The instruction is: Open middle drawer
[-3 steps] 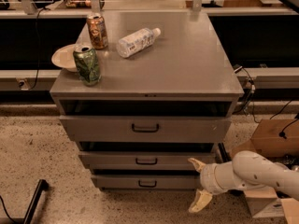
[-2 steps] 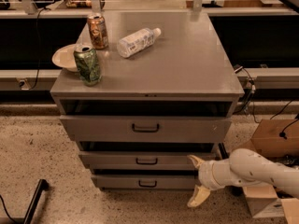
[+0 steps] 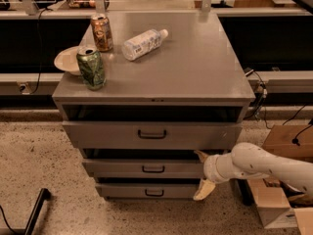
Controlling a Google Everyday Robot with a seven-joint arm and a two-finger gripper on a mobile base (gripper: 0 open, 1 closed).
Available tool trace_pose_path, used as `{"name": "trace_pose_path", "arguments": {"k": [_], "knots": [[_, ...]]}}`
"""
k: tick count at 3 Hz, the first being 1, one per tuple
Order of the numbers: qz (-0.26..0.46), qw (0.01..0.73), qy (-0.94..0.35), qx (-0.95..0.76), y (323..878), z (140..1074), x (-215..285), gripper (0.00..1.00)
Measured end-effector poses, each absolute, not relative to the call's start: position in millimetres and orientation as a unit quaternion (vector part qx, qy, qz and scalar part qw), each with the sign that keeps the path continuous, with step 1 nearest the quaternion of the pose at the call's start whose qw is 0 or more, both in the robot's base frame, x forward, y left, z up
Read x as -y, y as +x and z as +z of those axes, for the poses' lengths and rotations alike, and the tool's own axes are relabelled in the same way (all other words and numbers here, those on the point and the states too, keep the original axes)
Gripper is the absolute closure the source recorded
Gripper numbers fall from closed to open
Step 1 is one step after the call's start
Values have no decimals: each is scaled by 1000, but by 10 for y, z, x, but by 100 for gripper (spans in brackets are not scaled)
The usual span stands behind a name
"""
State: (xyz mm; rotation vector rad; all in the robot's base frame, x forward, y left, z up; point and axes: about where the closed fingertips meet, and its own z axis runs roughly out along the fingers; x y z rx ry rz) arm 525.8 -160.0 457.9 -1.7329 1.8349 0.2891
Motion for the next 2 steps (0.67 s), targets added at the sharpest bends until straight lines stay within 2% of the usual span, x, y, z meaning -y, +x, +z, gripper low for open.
{"name": "trace_pose_path", "arguments": {"k": [1, 2], "knots": [[111, 287, -645, -700, 5452, 4402, 1633, 0], [111, 275, -641, -707, 5518, 4257, 1637, 16]]}}
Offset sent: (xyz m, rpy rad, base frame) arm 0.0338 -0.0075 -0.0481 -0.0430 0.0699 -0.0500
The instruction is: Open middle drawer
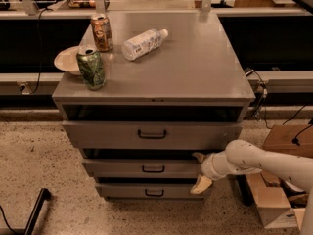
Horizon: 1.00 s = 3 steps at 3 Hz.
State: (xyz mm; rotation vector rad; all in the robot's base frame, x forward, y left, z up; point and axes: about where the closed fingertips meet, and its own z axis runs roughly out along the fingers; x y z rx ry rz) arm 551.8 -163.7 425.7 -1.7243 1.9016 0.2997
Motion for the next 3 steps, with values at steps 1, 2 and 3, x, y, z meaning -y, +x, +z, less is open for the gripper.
{"name": "trace_pose_path", "arguments": {"k": [1, 2, 3], "knots": [[109, 261, -644, -711, 5479, 4177, 1628, 34], [105, 247, -658, -704, 5351, 4215, 1589, 34], [118, 232, -676, -689, 5055, 4281, 1516, 36]]}}
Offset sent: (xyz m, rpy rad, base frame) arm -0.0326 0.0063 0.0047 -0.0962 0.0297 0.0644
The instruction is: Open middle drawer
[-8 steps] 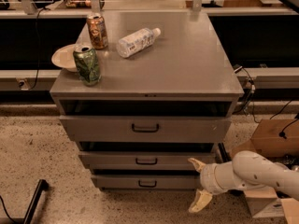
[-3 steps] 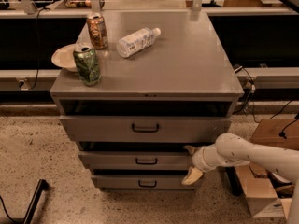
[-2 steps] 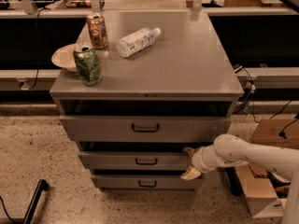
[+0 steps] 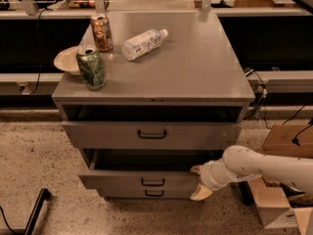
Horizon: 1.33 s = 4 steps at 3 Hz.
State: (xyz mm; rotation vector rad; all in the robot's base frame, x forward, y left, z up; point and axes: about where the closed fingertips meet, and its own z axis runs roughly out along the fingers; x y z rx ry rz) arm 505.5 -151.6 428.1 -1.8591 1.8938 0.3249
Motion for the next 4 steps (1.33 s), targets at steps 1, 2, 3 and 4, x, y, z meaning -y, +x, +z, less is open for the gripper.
{"name": "trace_pose_path", "arguments": {"k": [1, 2, 3, 4], "knots": [[153, 226, -683, -678, 4664, 4394, 1471, 36], [189, 229, -689, -661, 4270, 4638, 1423, 37], [206, 223, -683, -664, 4017, 4821, 1436, 38], [197, 223, -681, -669, 3978, 4987, 1440, 20]]}}
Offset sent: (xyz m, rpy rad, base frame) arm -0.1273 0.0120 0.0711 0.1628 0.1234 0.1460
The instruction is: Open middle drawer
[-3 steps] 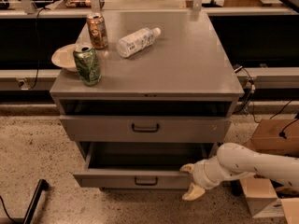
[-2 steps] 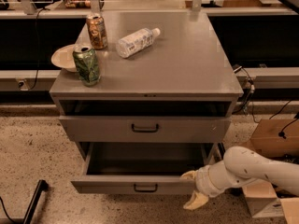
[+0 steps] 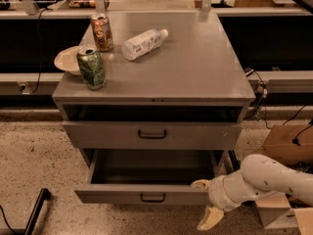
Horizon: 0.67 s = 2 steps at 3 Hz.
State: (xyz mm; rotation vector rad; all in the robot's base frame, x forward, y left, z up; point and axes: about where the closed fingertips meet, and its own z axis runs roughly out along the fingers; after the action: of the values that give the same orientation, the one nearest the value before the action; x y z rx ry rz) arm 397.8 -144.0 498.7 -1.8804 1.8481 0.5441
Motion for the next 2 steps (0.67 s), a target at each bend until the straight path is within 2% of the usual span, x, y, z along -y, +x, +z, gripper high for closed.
{"name": "trace_pose_path", "arguments": {"k": [1, 2], "knots": [[172, 227, -676, -680, 4134, 5122, 1454, 6], [148, 231, -669, -691, 4407, 5169, 1485, 24]]}}
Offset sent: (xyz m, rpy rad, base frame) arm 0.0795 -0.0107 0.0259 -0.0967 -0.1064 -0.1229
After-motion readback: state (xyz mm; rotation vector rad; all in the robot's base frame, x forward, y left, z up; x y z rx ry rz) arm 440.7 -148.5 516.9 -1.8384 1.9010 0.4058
